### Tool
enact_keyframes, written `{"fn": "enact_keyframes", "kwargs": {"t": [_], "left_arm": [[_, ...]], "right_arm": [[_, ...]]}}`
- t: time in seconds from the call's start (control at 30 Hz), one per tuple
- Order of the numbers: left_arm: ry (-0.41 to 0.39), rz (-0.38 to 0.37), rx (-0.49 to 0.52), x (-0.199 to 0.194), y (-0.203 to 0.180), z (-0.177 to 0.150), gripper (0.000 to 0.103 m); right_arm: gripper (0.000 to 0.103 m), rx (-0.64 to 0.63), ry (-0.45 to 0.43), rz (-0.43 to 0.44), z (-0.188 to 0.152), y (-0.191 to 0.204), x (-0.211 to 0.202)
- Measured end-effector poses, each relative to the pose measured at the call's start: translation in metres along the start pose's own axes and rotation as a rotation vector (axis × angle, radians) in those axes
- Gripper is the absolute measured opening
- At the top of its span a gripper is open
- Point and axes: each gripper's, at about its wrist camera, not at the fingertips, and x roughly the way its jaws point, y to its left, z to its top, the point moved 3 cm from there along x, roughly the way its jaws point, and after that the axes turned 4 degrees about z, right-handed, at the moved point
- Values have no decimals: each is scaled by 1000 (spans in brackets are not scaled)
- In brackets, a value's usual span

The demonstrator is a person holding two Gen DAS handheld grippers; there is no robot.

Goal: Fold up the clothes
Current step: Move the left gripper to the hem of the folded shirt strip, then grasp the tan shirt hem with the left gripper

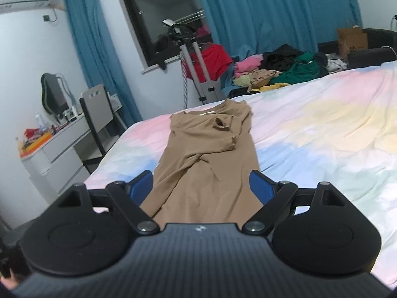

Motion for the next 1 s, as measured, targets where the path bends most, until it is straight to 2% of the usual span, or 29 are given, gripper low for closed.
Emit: {"fn": "enact_keyframes", "kwargs": {"t": [0.1, 0.23, 0.4, 0.53, 0.7, 0.77, 0.87, 1.0], "left_arm": [[53, 16, -52, -1, 8, -5, 103], [148, 39, -220, 3, 37, -10, 103], [230, 83, -381, 1, 69, -22, 102], [290, 136, -492, -1, 95, -34, 101], [350, 206, -618, -2, 122, -48, 94], [373, 215, -649, -3, 128, -54, 89], [406, 224, -690, -4, 136, -62, 87], [458, 179, -754, -14, 137, -74, 85]], "right_arm": [[86, 17, 5, 8, -3, -6, -3], [86, 15, 7, 18, -5, -9, -5], [86, 18, 18, 39, -6, -10, -6], [86, 37, 33, 44, -7, -13, -5], [86, 62, 45, 41, -8, -18, -4], [86, 70, 53, 40, -10, -19, -3], [86, 77, 69, 34, -12, -20, 0], [86, 99, 92, 37, -14, -22, 3]]}}
